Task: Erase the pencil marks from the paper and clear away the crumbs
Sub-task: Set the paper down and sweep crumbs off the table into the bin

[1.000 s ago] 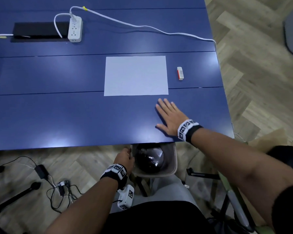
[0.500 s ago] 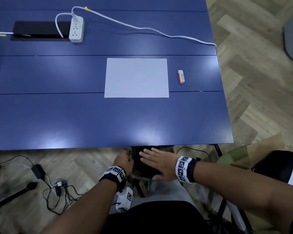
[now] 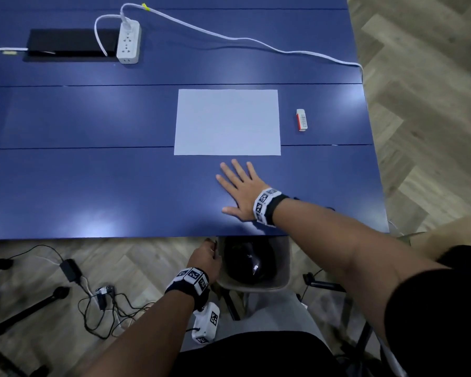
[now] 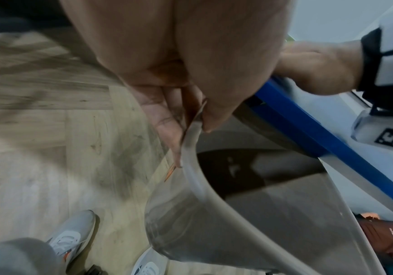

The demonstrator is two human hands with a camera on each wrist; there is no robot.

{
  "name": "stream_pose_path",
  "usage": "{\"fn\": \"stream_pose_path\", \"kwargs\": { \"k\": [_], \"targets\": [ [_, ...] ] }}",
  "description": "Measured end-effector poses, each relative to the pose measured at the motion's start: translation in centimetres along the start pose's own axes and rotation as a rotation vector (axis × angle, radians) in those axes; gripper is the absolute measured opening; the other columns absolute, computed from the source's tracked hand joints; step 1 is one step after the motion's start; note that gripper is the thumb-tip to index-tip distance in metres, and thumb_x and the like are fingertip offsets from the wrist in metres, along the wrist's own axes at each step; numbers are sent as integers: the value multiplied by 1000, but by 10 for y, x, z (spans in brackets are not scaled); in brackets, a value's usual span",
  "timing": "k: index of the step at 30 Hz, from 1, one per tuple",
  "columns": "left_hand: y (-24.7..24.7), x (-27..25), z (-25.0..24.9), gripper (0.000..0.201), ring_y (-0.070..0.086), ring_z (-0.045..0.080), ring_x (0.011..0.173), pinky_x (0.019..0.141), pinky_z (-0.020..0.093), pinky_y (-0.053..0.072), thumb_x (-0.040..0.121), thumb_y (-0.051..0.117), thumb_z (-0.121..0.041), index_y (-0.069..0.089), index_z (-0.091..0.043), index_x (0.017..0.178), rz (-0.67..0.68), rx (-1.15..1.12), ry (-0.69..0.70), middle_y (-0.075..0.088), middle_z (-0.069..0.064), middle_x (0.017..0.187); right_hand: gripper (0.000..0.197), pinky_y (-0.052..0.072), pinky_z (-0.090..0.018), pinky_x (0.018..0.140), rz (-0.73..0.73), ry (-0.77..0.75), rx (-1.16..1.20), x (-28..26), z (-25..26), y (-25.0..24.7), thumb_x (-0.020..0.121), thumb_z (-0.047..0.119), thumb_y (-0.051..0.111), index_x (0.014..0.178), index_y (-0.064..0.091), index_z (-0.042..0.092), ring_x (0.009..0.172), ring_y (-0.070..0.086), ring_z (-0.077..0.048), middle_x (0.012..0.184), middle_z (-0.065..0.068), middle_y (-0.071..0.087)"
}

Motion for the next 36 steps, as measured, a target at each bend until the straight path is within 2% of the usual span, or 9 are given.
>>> {"fn": "stream_pose_path", "kwargs": {
  "k": [3, 7, 11, 13, 16, 21, 27, 33, 36],
  "targets": [
    [-2, -2, 0, 13, 67, 41, 92, 75, 40, 52, 91, 61, -16, 50, -16, 98, -4, -32, 10, 72, 18, 98, 87, 3, -59, 117, -47, -206, -17, -14, 43, 19, 87, 70, 25, 155, 15, 17, 148, 0, -39, 163, -12, 5],
    [-2, -3, -1, 32, 65, 43, 102, 81, 39, 51, 88, 61, -10, 57, -9, 120, -33, -45, 54, 71, 22, 109, 83, 8, -56, 118, -42, -370, 48, -62, 81, 43, 86, 63, 39, 151, 29, 12, 148, 5, -37, 161, -13, 13],
    [-5, -2, 3, 15, 65, 41, 93, 75, 37, 50, 88, 58, -11, 49, -18, 98, -8, -13, 27, 71, 18, 96, 67, 24, -56, 114, -13, -525, 163, -109, 80, 67, 90, 52, 52, 140, 46, 7, 144, 24, -37, 152, -17, 36],
    [-5, -1, 4, 15, 65, 40, 92, 72, 33, 46, 88, 60, -10, 51, -17, 99, -5, -3, 32, 71, 16, 95, 62, 24, -54, 115, -89, -441, 218, -119, 60, 58, 92, 51, 50, 140, 47, 11, 146, 21, -35, 156, -16, 30],
    [-5, 1, 3, 16, 65, 40, 90, 70, 33, 45, 87, 61, -10, 48, -17, 94, -8, 8, 43, 69, 12, 86, 65, 16, -54, 118, -189, -143, 169, -102, 5, 28, 95, 55, 42, 145, 43, 14, 147, 16, -36, 158, -17, 23],
    [-5, 2, 5, 18, 65, 37, 87, 68, 33, 44, 88, 61, -10, 46, -17, 94, -7, 28, 60, 69, 7, 79, 85, 18, -62, 113, -6, 242, 103, -72, -73, 26, 90, 69, 20, 155, 18, 13, 148, 3, -42, 161, -21, 4],
    [-6, 0, 3, 19, 63, 36, 80, 65, 29, 38, 87, 60, -8, 45, -18, 93, 0, 35, 48, 59, -1, 67, 89, 10, -64, 114, -70, 142, 96, -83, 0, 54, 90, 69, 26, 155, 14, 10, 146, -4, -45, 160, -24, 0],
    [-6, 2, 4, 22, 68, 37, 88, 76, 40, 54, 86, 60, -11, 50, -18, 104, 14, 14, 74, 72, 9, 88, 79, 2, -51, 120, -102, -224, 188, -134, 70, 68, 94, 60, 34, 155, 17, 13, 149, -2, -34, 162, -16, 2],
    [-8, 2, 2, 22, 67, 38, 88, 73, 36, 50, 87, 61, -10, 46, -20, 99, 19, 32, 81, 71, 10, 86, 73, 11, -52, 120, -201, 29, 238, -149, 17, 66, 96, 58, 28, 154, 22, 13, 150, 4, -33, 162, -14, 8]
  ]
}}
Point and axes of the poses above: each hand's wrist, its own x-axis towards the middle knuckle, its own y-axis out of the palm, z = x × y, the point moved 1 cm from there along x, towards the middle knuckle
